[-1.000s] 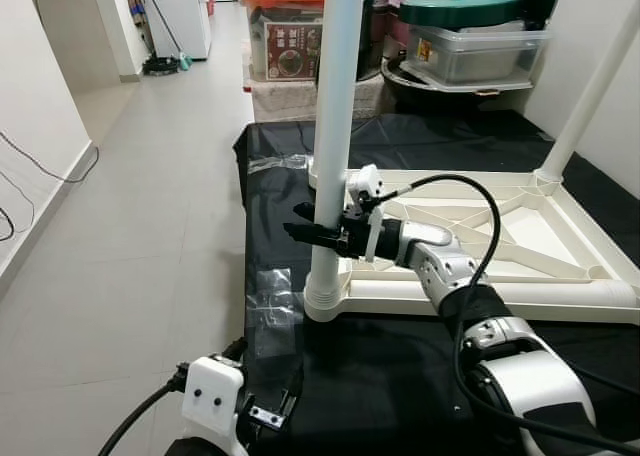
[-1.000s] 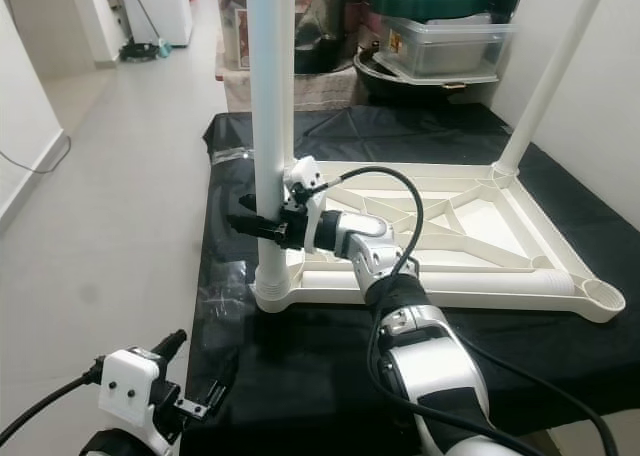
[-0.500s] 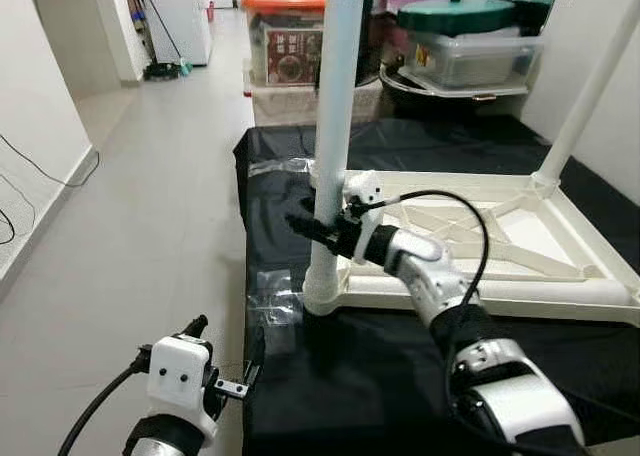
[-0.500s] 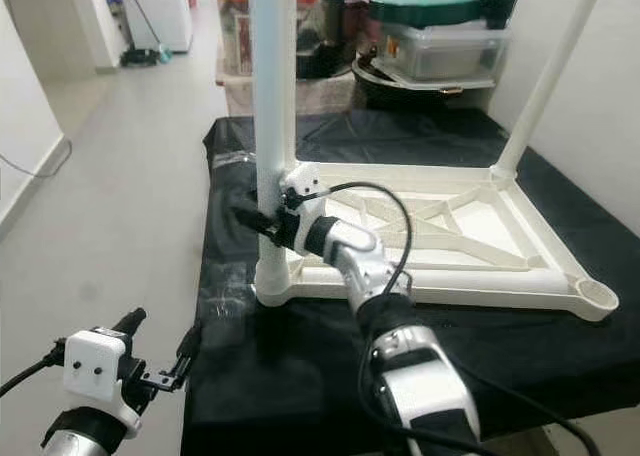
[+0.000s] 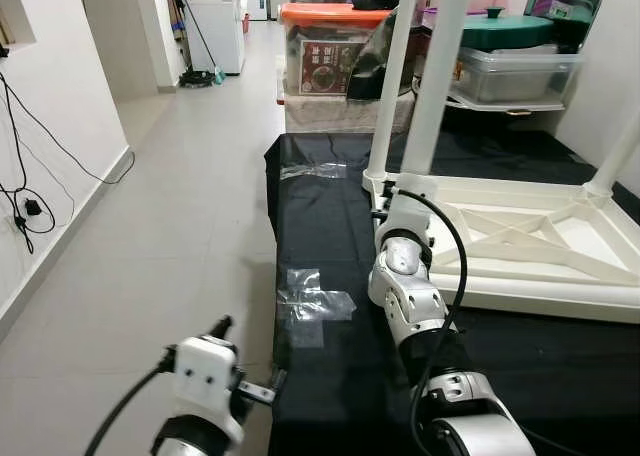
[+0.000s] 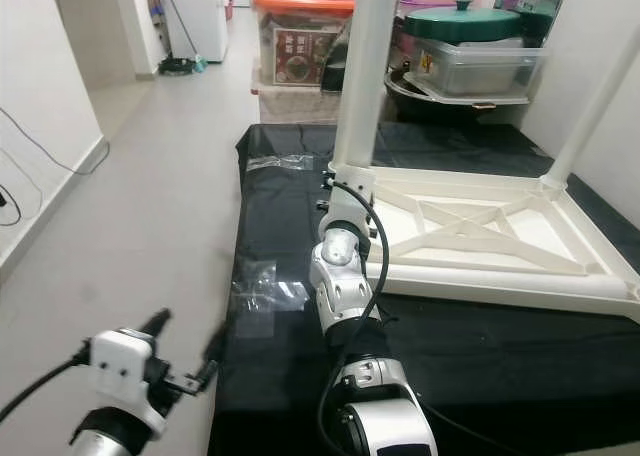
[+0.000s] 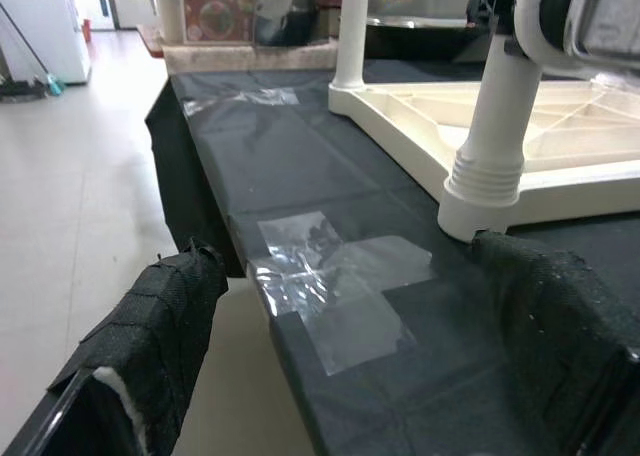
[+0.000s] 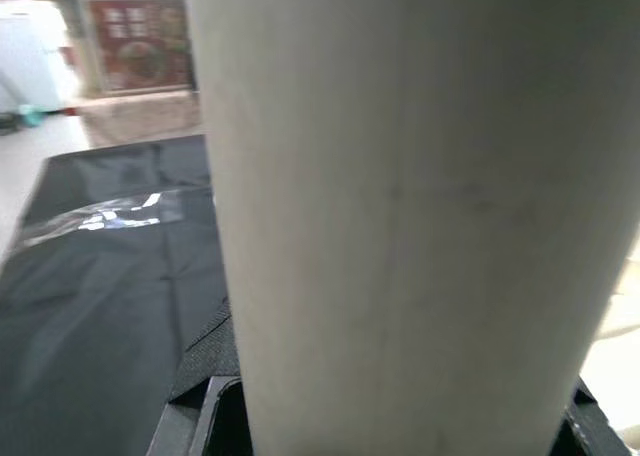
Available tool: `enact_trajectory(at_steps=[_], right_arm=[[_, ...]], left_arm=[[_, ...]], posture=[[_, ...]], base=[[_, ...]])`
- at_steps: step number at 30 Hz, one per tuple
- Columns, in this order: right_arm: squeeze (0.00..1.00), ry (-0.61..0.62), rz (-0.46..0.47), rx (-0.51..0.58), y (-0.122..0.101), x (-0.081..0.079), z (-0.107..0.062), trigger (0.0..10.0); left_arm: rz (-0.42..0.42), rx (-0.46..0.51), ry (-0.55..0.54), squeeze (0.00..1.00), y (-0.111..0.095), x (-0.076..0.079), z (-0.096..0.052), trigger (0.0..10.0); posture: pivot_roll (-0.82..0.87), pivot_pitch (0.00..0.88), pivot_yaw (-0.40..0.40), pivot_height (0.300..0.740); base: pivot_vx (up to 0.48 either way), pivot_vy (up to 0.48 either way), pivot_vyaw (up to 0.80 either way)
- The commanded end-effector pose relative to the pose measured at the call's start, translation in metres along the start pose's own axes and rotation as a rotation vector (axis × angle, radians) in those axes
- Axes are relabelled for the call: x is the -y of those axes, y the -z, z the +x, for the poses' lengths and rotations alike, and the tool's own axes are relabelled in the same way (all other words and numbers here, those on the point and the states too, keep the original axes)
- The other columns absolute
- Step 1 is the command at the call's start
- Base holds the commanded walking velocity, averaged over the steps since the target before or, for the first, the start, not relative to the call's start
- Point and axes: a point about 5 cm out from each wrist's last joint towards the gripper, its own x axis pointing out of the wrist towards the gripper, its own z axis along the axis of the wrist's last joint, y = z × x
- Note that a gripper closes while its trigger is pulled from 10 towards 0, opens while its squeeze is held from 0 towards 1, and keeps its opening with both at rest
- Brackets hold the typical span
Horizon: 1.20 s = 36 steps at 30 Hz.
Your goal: Building children table
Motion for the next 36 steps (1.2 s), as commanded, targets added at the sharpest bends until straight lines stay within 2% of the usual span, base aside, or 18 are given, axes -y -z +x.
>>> enact_trajectory(at_steps=[1, 3, 4, 6, 7, 12, 13, 18, 19, 23, 25, 26, 29, 30, 32, 33, 35, 36], right_arm=[[0.00, 0.059, 0.025, -0.164, 0.033, 0.000, -0.011, 0.0], [0.00, 0.046, 0.023, -0.152, 0.031, -0.004, -0.013, 0.0], [0.00, 0.021, 0.020, -0.129, 0.028, -0.007, -0.014, 3.5], [0.00, 0.001, 0.018, -0.113, 0.025, -0.009, -0.015, 3.5], [0.00, -0.044, 0.016, -0.081, 0.021, -0.011, -0.014, 10.0], [0.00, -0.119, 0.018, -0.035, 0.016, -0.013, -0.015, 10.0], [1.00, -0.129, 0.014, -0.033, 0.017, -0.010, -0.016, 10.0], [1.00, -0.124, 0.002, -0.034, 0.020, -0.004, -0.015, 10.0], [0.00, -0.145, 0.012, -0.019, 0.019, -0.002, -0.015, 10.0], [0.00, -0.236, 0.059, 0.037, 0.012, 0.004, -0.010, 10.0], [0.00, -0.347, 0.130, 0.088, 0.002, 0.007, -0.005, 10.0], [0.00, -0.347, 0.130, 0.088, 0.002, 0.007, -0.005, 10.0], [0.00, -0.537, 0.188, 0.126, -0.009, 0.011, 0.003, 10.0], [0.00, -0.537, 0.188, 0.126, -0.009, 0.011, 0.003, 10.0], [0.00, -0.652, 0.180, 0.131, -0.011, 0.014, 0.008, 10.0], [0.00, -0.652, 0.180, 0.131, -0.011, 0.014, 0.008, 10.0], [0.00, -0.793, 0.140, 0.143, -0.014, 0.017, 0.012, 10.0], [0.00, -0.793, 0.140, 0.143, -0.014, 0.017, 0.012, 10.0]], left_arm=[[0.008, -0.018, -0.004, 0.00, 0.004, 0.000, 0.000, 10.0], [0.009, -0.020, -0.003, 0.00, 0.005, 0.000, 0.000, 10.0], [0.009, -0.020, -0.003, 0.00, 0.005, -0.001, 0.000, 10.0], [0.009, -0.021, -0.004, 0.00, 0.005, -0.001, 0.000, 10.0], [0.009, -0.022, -0.002, 0.00, 0.005, -0.002, 0.000, 10.0], [0.012, -0.029, 0.006, 0.00, 0.007, -0.001, 0.001, 10.0], [0.014, -0.031, 0.008, 0.00, 0.007, -0.001, 0.001, 10.0], [0.015, -0.032, 0.010, 0.00, 0.008, 0.000, 0.001, 10.0], [0.016, -0.032, 0.009, 0.00, 0.008, 0.000, 0.001, 10.0], [0.018, -0.033, 0.009, 0.00, 0.009, 0.000, 0.001, 10.0], [0.019, -0.035, 0.009, 0.00, 0.009, -0.001, 0.001, 10.0], [0.019, -0.035, 0.009, 0.00, 0.009, -0.001, 0.001, 10.0], [0.024, -0.036, 0.010, 0.00, 0.010, -0.001, 0.001, 10.0], [0.024, -0.036, 0.010, 0.00, 0.010, -0.001, 0.001, 10.0], [0.025, -0.035, 0.010, 0.00, 0.010, -0.002, 0.001, 10.0], [0.025, -0.035, 0.010, 0.00, 0.010, -0.002, 0.001, 10.0], [0.024, -0.035, 0.010, 0.00, 0.010, -0.002, 0.001, 10.0], [0.024, -0.035, 0.010, 0.00, 0.010, -0.002, 0.001, 10.0]], posture=[[0.04, 0.026, -0.027, 0.740], [0.04, 0.021, -0.030, 0.740], [0.04, 0.021, -0.030, 0.740], [0.04, 0.021, -0.030, 0.740], [0.04, 0.021, -0.030, 0.740], [0.03, 0.014, -0.026, 0.740], [0.03, 0.012, -0.022, 0.740], [0.03, 0.006, -0.017, 0.740], [0.03, 0.006, -0.017, 0.740], [0.03, 0.006, -0.017, 0.740], [0.02, 0.000, -0.010, 0.740], [0.02, 0.000, -0.010, 0.740], [0.02, 0.000, -0.010, 0.740], [0.02, 0.000, -0.010, 0.740], [0.02, 0.000, -0.010, 0.740], [0.02, 0.000, -0.010, 0.740], [0.02, 0.000, -0.010, 0.740], [0.02, 0.000, -0.010, 0.740]], base=[[0.000, 0.000, 0.00], [0.000, 0.000, 0.00], [0.000, 0.000, 0.00], [0.000, 0.000, 0.00], [0.000, 0.000, 0.00], [0.000, 0.000, 0.00], [0.000, 0.000, 0.00], [0.000, 0.000, 0.00], [0.000, 0.000, 0.00], [0.000, 0.000, 0.00], [0.000, 0.000, 0.00], [0.000, 0.000, 0.00], [0.000, 0.000, 0.00], [0.000, 0.000, 0.00], [0.000, 0.000, 0.00], [0.000, 0.000, 0.00], [0.000, 0.000, 0.00], [0.000, 0.000, 0.00]])
